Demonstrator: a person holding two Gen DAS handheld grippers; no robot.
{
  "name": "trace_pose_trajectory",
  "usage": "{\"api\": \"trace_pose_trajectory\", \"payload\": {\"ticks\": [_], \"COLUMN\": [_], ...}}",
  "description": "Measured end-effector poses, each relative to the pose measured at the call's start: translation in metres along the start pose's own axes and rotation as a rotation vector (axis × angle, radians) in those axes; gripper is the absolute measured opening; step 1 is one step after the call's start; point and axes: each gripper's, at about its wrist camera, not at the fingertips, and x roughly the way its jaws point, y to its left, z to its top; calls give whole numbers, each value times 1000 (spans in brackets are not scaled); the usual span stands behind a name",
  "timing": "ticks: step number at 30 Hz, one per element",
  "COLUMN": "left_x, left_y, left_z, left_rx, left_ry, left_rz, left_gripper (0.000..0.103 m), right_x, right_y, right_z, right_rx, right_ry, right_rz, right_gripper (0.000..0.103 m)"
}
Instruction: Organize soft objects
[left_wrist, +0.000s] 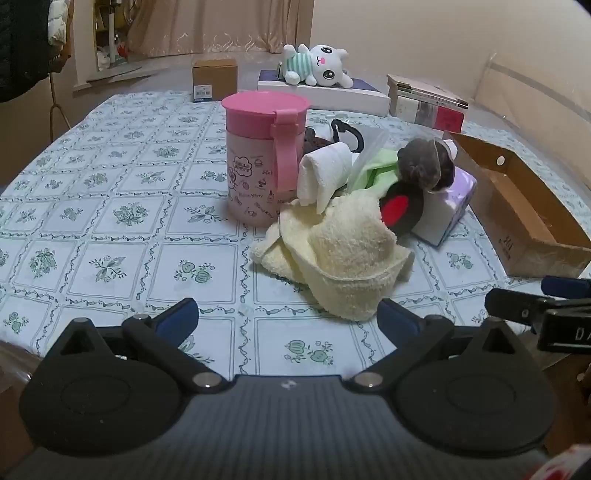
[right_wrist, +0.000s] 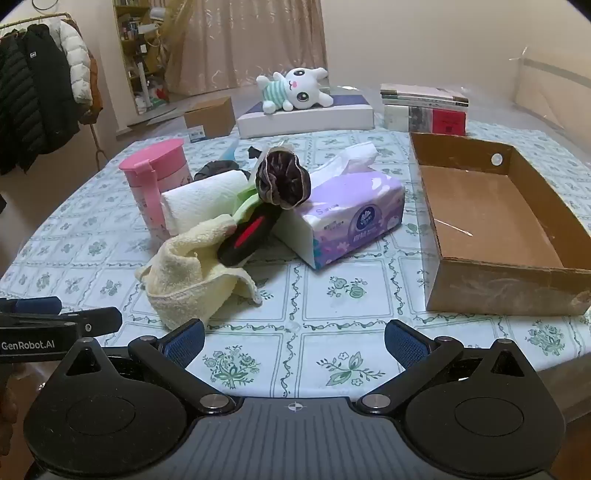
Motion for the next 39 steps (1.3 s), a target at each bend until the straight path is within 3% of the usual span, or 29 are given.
{"api": "trace_pose_trajectory", "payload": {"ticks": [6,39], "left_x": [-7,-12], "left_y": [1,-4], "left_z": [-2,-4], "left_rx": [-6,-14], "left_ry": [-46,-25], "left_rz": [-12,-5], "left_gripper": [102,101], "right_x": [-2,-9], "right_y": [0,1], "right_z": [1,2], "right_rx": [-6,-9], "right_ry": [-3,-18], "right_rz": [0,-24], "right_gripper": [103,103]}}
